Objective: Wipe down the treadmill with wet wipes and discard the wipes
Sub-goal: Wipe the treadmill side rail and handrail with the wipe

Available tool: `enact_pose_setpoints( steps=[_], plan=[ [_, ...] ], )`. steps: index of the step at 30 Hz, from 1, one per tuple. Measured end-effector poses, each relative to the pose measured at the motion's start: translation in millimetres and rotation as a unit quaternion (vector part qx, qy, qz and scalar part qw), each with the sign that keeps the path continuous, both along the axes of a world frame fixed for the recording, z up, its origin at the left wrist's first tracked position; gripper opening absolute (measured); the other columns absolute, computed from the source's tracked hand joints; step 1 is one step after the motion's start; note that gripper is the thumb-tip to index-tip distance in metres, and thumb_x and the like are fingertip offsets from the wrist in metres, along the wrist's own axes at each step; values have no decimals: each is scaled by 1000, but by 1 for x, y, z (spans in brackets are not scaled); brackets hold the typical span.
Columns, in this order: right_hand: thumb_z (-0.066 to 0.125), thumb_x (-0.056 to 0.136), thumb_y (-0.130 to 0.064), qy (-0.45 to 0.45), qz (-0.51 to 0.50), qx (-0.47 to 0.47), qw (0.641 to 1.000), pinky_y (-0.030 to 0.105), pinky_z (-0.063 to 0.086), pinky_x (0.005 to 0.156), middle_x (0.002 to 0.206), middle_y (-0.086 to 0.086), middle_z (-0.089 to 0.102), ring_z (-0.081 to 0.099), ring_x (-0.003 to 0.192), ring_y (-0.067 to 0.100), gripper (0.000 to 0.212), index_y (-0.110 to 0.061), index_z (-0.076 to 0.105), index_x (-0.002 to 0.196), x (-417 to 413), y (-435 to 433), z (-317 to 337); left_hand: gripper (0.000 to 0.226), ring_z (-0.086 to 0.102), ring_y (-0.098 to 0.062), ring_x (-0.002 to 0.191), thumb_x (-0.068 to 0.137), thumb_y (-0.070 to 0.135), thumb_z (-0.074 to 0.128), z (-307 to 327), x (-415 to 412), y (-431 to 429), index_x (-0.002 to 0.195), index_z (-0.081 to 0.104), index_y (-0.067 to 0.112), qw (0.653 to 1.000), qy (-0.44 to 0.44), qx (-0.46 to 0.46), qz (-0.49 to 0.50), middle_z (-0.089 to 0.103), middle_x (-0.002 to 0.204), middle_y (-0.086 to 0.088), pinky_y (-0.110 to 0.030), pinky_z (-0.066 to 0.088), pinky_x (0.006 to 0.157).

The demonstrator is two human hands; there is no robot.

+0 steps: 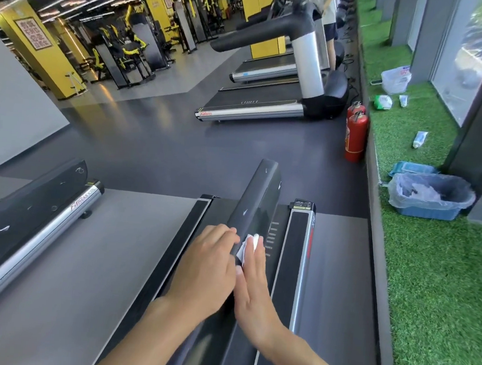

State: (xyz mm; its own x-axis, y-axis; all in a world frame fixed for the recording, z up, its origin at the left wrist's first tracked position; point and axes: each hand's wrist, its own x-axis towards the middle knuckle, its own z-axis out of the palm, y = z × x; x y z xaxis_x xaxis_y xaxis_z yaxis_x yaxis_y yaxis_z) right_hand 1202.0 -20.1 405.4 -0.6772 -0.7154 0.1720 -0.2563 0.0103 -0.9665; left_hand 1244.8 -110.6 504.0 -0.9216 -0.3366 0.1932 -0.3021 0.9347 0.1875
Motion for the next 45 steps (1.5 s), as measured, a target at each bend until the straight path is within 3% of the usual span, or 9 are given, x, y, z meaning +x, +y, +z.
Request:
enact_pose_setpoints(
  steps=[3,7,15,21,25,31,37,42,45],
  plan=[
    [18,109,-33,-38,10,2,999,24,-13,120,154,-25,-32,-32,140,-7,54,-38,-20,148,-16,-7,-3,36,49,-19,111,89,8,41,6,-22,-8,119,60,14,1000,-8,-13,-17,54,119,4,-33,45,94],
    [17,109,-34,-131,-29,0,991,32,-10,124,158,-21,-26,-28,142,-8,49,-39,-15,145,-69,-30,3,44,33,-17,142,97,9,39,5,-48,-16,140,50,11,999,-24,-27,-21,36,155,1,-32,33,113],
    [19,101,-56,-116,9,-42,992,35,-6,124,157,-27,-31,-24,147,0,61,-41,-17,147,-44,-19,-26,52,38,-14,138,89,-3,44,-13,-53,-23,139,52,10,1000,-20,-18,5,46,148,2,-22,26,114],
    [20,108,-34,-204,42,-53,977,2,-4,112,155,-22,-32,-15,135,-26,55,-40,-24,141,-65,-20,-12,45,54,-16,110,85,11,35,-2,-61,-18,118,65,11,998,-14,-61,10,62,122,4,-27,48,94],
    [22,105,-33,-227,95,-65,967,1,-3,110,153,-23,-34,-16,138,-22,63,-37,-28,142,-43,-6,-26,41,55,-19,111,90,14,34,0,-84,-28,119,62,10,996,-25,-82,-8,59,125,2,-30,48,90],
    [17,102,-56,-286,42,-15,957,33,-7,124,153,-36,-28,-21,137,-21,64,-44,-24,149,-102,-28,-14,48,42,-15,133,89,9,38,-12,-87,-25,133,57,6,998,-18,-64,14,52,143,-1,-26,36,108],
    [19,109,-29,-229,105,-52,966,-3,-2,105,153,-33,-29,-13,130,-32,60,-42,-27,145,-64,-3,-8,50,40,-16,137,91,0,42,-13,-88,-27,139,52,7,998,-24,-52,16,47,147,0,-23,29,111],
    [18,109,-37,-223,20,-15,975,32,-8,124,157,-25,-28,-23,141,-14,57,-36,-20,151,-129,-36,-4,54,43,-20,135,86,0,39,-14,-87,-26,137,55,6,998,-20,-50,21,50,146,-3,-24,29,112],
    [19,109,-35,-177,16,-33,984,33,-9,124,157,-23,-30,-26,142,-10,56,-38,-19,150,-111,-35,-4,59,40,-17,137,85,3,31,-13,-87,-26,138,54,6,999,-13,-37,25,49,148,-2,-23,26,114]
  ],
)
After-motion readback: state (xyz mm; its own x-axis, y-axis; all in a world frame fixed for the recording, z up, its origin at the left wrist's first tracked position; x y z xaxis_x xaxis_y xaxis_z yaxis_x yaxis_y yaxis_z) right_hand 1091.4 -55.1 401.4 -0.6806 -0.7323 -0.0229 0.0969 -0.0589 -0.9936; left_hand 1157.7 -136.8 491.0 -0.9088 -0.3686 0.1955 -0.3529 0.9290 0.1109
